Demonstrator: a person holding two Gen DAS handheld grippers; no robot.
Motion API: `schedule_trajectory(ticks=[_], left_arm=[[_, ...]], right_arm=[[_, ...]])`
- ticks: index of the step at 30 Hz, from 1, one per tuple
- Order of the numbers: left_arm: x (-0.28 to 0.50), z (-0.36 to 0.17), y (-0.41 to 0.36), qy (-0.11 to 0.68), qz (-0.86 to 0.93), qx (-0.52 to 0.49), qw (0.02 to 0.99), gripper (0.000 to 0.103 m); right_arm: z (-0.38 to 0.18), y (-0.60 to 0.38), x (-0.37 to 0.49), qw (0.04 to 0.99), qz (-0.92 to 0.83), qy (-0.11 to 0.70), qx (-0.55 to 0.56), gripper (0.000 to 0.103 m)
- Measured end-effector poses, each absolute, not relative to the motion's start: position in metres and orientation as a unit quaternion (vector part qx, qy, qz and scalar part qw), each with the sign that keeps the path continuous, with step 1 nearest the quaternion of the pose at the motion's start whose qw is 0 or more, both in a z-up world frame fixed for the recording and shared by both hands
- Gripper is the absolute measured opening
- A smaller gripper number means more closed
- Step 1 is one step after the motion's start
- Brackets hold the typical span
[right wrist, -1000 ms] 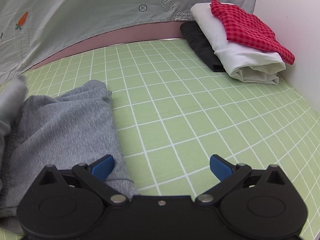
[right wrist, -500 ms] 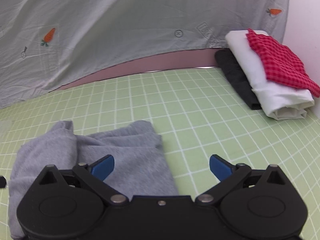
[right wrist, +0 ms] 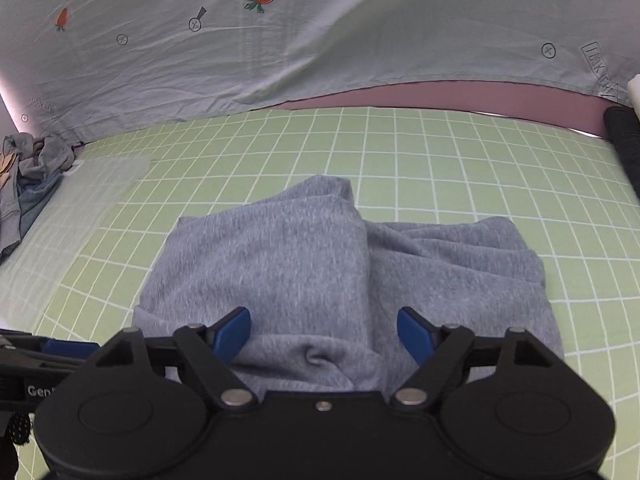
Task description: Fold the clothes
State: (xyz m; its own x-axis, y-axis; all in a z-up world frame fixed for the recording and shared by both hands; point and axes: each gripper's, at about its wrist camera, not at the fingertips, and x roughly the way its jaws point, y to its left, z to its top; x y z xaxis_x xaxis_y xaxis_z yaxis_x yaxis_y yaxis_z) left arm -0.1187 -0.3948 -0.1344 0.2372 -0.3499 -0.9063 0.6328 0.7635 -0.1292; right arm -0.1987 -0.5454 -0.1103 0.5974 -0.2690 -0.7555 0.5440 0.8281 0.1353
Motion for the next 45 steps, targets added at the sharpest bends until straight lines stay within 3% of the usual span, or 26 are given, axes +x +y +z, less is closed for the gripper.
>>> schedule_trajectory(ticks=[4, 7, 9, 11, 15, 20, 23, 27, 28, 30, 34, 36, 45], left_arm=[[-0.119, -0.136, -0.395, 0.531, -0.316, 0.133, 0.775, 0.074], [-0.119, -0.137, -0.396, 0.532, -0.315, 0.133, 0.775, 0.074], [-0.120, -0.137, -0.397, 0.530, -0.317, 0.134, 0.775, 0.074], [-0.119, -0.137, -0.400, 0.529, -0.318, 0.132, 0.775, 0.074], [-0.121, -0.129, -0.403, 0.520, -0.334, 0.120, 0.776, 0.074], [-0.128, -0.099, -0.411, 0.486, -0.381, 0.099, 0.780, 0.074], [-0.135, -0.081, -0.421, 0.464, -0.419, 0.087, 0.776, 0.081], [-0.145, -0.089, -0.441, 0.470, -0.451, 0.102, 0.752, 0.084], [-0.148, -0.094, -0.446, 0.475, -0.457, 0.108, 0.744, 0.084], [-0.151, -0.108, -0.454, 0.495, -0.459, 0.123, 0.727, 0.084], [-0.155, -0.128, -0.455, 0.523, -0.457, 0.130, 0.707, 0.084], [-0.153, -0.128, -0.453, 0.528, -0.456, 0.122, 0.706, 0.085], [-0.151, -0.124, -0.467, 0.518, -0.465, 0.138, 0.705, 0.087]], right_arm=[[-0.116, -0.549, -0.201, 0.871, -0.223, 0.388, 0.203, 0.069], [-0.115, -0.549, -0.202, 0.875, -0.202, 0.384, 0.214, 0.047], [-0.113, -0.546, -0.202, 0.882, -0.184, 0.379, 0.209, 0.025], [-0.110, -0.543, -0.203, 0.890, -0.164, 0.375, 0.202, 0.018], [-0.096, -0.545, -0.209, 0.904, -0.156, 0.353, 0.185, 0.015], [-0.065, -0.552, -0.230, 0.922, -0.162, 0.309, 0.167, 0.014], [-0.047, -0.569, -0.255, 0.925, -0.184, 0.276, 0.185, 0.014], [-0.044, -0.601, -0.293, 0.913, -0.236, 0.260, 0.208, 0.016], [-0.052, -0.609, -0.300, 0.904, -0.252, 0.269, 0.217, 0.018], [-0.080, -0.627, -0.308, 0.870, -0.284, 0.319, 0.246, 0.042], [-0.119, -0.638, -0.331, 0.831, -0.311, 0.343, 0.308, 0.050], [-0.125, -0.636, -0.339, 0.827, -0.318, 0.335, 0.322, 0.062], [-0.116, -0.649, -0.318, 0.851, -0.288, 0.291, 0.330, 0.061]])
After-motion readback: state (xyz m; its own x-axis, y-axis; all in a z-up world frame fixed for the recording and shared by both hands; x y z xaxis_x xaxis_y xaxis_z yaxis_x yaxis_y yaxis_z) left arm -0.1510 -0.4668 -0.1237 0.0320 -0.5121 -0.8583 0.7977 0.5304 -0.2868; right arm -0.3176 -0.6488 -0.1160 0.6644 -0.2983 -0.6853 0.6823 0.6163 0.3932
